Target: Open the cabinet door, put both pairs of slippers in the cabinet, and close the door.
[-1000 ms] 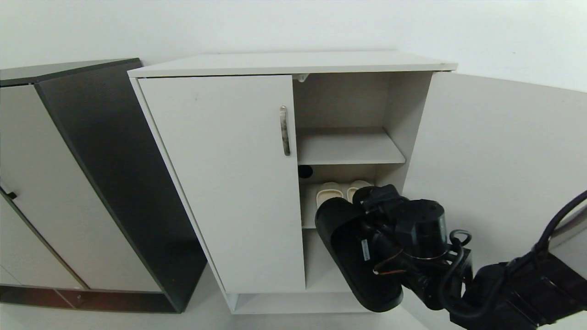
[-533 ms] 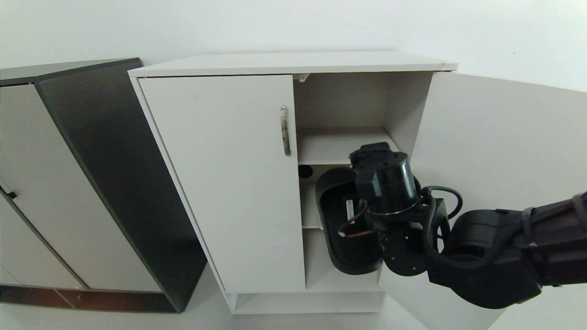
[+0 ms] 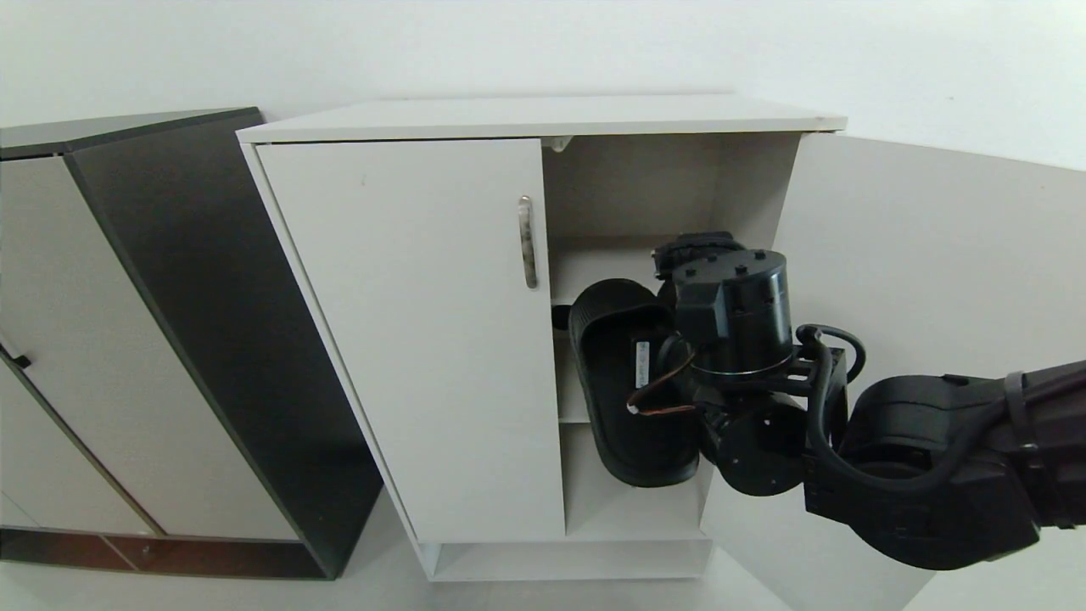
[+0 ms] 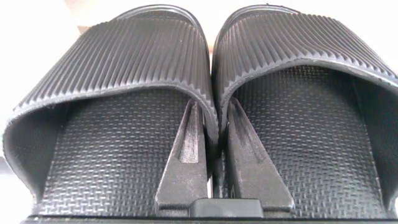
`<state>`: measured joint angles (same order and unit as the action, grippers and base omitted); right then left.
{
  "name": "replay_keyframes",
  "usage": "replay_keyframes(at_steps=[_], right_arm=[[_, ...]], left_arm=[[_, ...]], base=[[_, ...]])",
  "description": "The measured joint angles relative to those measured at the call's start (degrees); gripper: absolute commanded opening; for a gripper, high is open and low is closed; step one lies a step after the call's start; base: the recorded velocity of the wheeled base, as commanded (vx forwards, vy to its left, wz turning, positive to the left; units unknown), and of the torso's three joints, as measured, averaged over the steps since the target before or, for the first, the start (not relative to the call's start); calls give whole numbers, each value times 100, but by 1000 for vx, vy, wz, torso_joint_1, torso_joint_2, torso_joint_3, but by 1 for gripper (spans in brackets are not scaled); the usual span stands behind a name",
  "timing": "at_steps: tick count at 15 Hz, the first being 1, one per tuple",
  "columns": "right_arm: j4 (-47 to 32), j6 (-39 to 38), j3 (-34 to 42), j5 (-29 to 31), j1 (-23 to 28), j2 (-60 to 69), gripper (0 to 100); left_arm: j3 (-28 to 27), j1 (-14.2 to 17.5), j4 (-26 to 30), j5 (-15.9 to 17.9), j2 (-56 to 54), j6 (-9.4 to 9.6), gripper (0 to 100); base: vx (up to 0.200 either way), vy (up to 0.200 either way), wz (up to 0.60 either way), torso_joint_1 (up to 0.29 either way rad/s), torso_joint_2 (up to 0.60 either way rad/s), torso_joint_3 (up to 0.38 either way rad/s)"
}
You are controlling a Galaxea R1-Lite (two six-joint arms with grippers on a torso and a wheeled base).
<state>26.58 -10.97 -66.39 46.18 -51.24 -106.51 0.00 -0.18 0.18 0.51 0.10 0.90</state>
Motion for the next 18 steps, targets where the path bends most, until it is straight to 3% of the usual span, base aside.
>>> replay_keyframes(at_steps=[14, 18], right_arm=[[27, 57, 118, -26, 66, 28, 0], [30, 35, 137, -66, 212, -41, 0]], left_arm=[[0, 0, 0, 2, 0, 16, 0], [0, -4, 0, 2, 0, 16, 0]], base=[[186, 0, 0, 1, 1, 3], [0, 0, 0, 0, 0, 0]])
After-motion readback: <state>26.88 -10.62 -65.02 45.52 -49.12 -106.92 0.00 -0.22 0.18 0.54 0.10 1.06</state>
